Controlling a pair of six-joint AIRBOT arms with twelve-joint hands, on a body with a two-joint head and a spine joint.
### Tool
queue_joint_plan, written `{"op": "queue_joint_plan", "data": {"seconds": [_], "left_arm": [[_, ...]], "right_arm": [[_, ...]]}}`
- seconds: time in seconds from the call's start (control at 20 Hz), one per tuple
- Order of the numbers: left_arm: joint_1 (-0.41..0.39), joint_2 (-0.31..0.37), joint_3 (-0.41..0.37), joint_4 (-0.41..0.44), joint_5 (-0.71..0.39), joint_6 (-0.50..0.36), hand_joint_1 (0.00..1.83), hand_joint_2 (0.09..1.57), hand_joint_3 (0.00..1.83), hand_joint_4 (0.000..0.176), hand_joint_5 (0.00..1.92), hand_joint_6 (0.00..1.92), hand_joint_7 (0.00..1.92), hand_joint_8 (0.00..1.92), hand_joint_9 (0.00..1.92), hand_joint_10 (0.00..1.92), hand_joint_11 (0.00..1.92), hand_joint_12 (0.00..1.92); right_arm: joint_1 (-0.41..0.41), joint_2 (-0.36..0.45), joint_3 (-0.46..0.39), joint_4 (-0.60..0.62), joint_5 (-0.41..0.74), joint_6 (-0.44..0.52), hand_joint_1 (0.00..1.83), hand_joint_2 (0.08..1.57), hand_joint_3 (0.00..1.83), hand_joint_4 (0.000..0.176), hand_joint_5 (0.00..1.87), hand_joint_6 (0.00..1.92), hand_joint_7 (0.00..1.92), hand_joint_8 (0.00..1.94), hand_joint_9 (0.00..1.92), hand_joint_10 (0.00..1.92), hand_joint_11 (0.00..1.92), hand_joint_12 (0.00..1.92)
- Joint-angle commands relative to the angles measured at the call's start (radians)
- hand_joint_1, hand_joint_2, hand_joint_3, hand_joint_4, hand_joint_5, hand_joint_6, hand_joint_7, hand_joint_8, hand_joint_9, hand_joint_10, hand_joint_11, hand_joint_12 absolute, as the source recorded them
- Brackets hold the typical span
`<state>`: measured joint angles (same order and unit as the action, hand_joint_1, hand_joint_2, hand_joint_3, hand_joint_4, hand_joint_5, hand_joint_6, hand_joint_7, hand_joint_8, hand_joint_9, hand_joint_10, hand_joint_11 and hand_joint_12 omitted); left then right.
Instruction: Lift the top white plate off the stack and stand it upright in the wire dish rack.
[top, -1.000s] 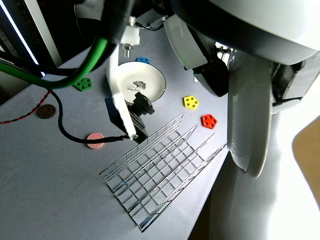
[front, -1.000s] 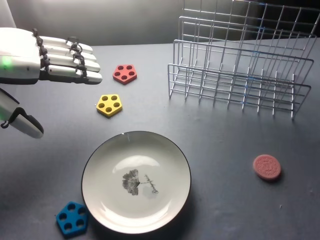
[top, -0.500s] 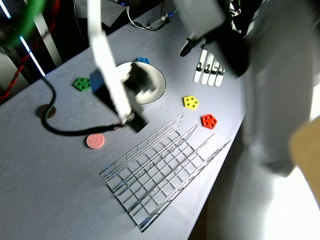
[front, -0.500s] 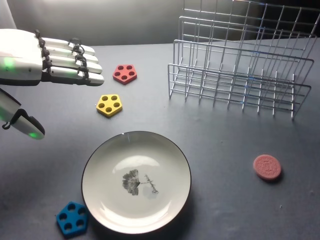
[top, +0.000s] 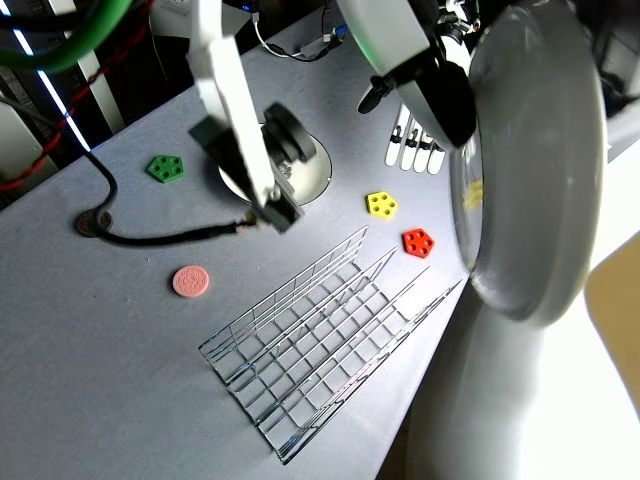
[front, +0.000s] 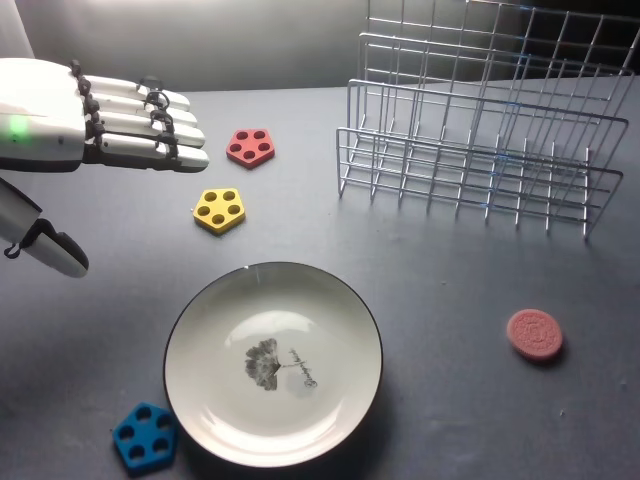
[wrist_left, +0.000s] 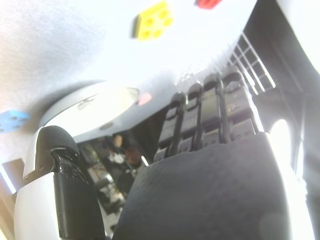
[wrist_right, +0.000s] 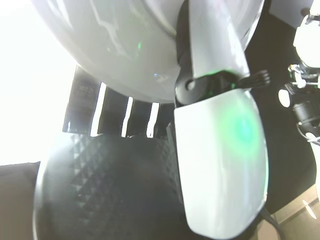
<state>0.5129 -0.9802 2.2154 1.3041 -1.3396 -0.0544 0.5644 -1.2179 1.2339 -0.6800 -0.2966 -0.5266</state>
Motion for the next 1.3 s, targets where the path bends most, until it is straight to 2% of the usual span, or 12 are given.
{"op": "queue_joint_plan", "data": {"seconds": [0.0, 0.1, 0.15, 0.35, 0.5, 0.55, 0.65, 0.85, 0.9, 1.0, 1.2, 1.25], "left_arm": [[-0.027, 0.009, -0.003, -0.092, -0.046, 0.0, 0.41, 0.96, 0.0, 0.0, 0.0, 0.0, 0.0, 0.0, 0.0, 0.0, 0.02, 0.01], [-0.027, 0.009, -0.003, -0.092, -0.046, 0.0, 0.36, 0.97, 0.0, 0.0, 0.0, 0.0, 0.0, 0.0, 0.0, 0.0, 0.03, 0.01], [-0.027, 0.01, -0.003, -0.092, -0.046, 0.0, 0.28, 0.98, 0.01, 0.0, 0.0, 0.0, 0.0, 0.0, 0.0, 0.0, 0.03, 0.02], [-0.027, 0.01, -0.003, -0.094, -0.046, 0.001, 0.31, 0.97, 0.0, 0.0, 0.0, 0.0, 0.0, 0.0, 0.0, 0.0, 0.0, 0.0], [-0.027, 0.009, -0.004, -0.094, -0.046, 0.003, 0.32, 0.97, 0.0, 0.0, 0.0, 0.0, 0.0, 0.0, 0.0, 0.0, 0.0, 0.0], [-0.027, 0.009, -0.006, -0.094, -0.045, 0.006, 0.31, 0.97, 0.0, 0.0, 0.0, 0.0, 0.0, 0.0, 0.0, 0.0, 0.0, 0.0], [-0.028, 0.009, -0.008, -0.094, -0.045, 0.006, 0.36, 0.96, 0.0, 0.0, 0.0, 0.0, 0.0, 0.0, 0.0, 0.0, 0.0, 0.0], [-0.028, 0.009, -0.009, -0.093, -0.043, 0.007, 0.36, 0.97, 0.0, 0.0, 0.0, 0.0, 0.0, 0.0, 0.0, 0.0, 0.0, 0.0], [-0.028, 0.009, -0.009, -0.093, -0.043, 0.007, 0.32, 0.97, 0.0, 0.0, 0.0, 0.0, 0.01, 0.0, 0.02, 0.01, 0.01, 0.0], [-0.028, 0.008, -0.01, -0.093, -0.042, 0.008, 0.28, 0.97, 0.0, 0.0, 0.0, 0.0, 0.0, 0.0, 0.01, 0.0, 0.02, 0.01], [-0.028, 0.008, -0.01, -0.093, -0.04, 0.009, 0.34, 0.96, 0.0, 0.0, 0.0, 0.0, 0.0, 0.0, 0.01, 0.0, 0.01, 0.01], [-0.028, 0.008, -0.01, -0.093, -0.04, 0.009, 0.35, 0.97, 0.0, 0.0, 0.0, 0.0, 0.0, 0.0, 0.0, 0.0, 0.0, 0.0]], "right_arm": [[0.025, 0.01, -0.004, -0.034, 0.111, -0.015, 1.49, 1.1, 0.0, 0.0, 0.86, 1.12, 0.95, 0.74, 1.04, 0.8, 0.89, 1.43], [0.025, 0.016, -0.014, -0.019, 0.105, -0.02, 1.5, 1.04, 0.0, 0.0, 0.99, 0.97, 1.07, 0.57, 1.18, 0.59, 1.0, 1.3], [0.025, 0.016, -0.016, -0.012, 0.101, -0.023, 1.5, 1.03, 0.0, 0.0, 1.0, 0.92, 1.13, 0.47, 1.21, 0.57, 1.03, 1.28], [0.033, 0.014, -0.025, 0.035, 0.047, -0.023, 1.5, 1.02, 0.0, 0.0, 0.99, 0.91, 1.18, 0.39, 1.28, 0.45, 1.08, 1.22], [0.047, 0.014, -0.032, 0.143, 0.018, -0.091, 1.5, 1.01, 0.0, 0.0, 1.02, 0.89, 1.22, 0.32, 1.27, 0.44, 1.08, 1.21], [0.057, 0.013, -0.035, 0.152, 0.015, -0.099, 1.49, 1.08, 0.0, 0.0, 0.89, 1.03, 1.04, 0.62, 1.1, 0.7, 0.95, 1.36], [0.088, 0.012, -0.048, 0.152, -0.002, -0.099, 1.49, 1.12, 0.0, 0.0, 0.82, 1.15, 0.91, 0.81, 0.98, 0.92, 0.86, 1.48], [0.129, 0.021, -0.083, 0.176, -0.083, -0.098, 1.49, 1.12, 0.0, 0.0, 0.82, 1.15, 0.92, 0.81, 0.98, 0.9, 0.84, 1.51], [0.137, 0.026, -0.091, 0.18, -0.108, -0.09, 1.48, 1.13, 0.0, 0.0, 0.79, 1.18, 0.9, 0.85, 0.93, 0.96, 0.84, 1.52], [0.137, 0.036, -0.104, 0.181, -0.143, -0.042, 1.5, 1.06, 0.0, 0.0, 0.93, 1.05, 1.02, 0.67, 1.08, 0.76, 1.0, 1.32], [0.137, 0.057, -0.11, 0.153, -0.22, 0.1, 1.5, 1.05, 0.0, 0.0, 0.95, 1.02, 1.12, 0.5, 1.12, 0.68, 1.01, 1.29], [0.137, 0.061, -0.111, 0.144, -0.233, 0.127, 1.49, 1.11, 0.0, 0.0, 0.82, 1.15, 0.96, 0.74, 0.99, 0.87, 0.88, 1.45]]}}
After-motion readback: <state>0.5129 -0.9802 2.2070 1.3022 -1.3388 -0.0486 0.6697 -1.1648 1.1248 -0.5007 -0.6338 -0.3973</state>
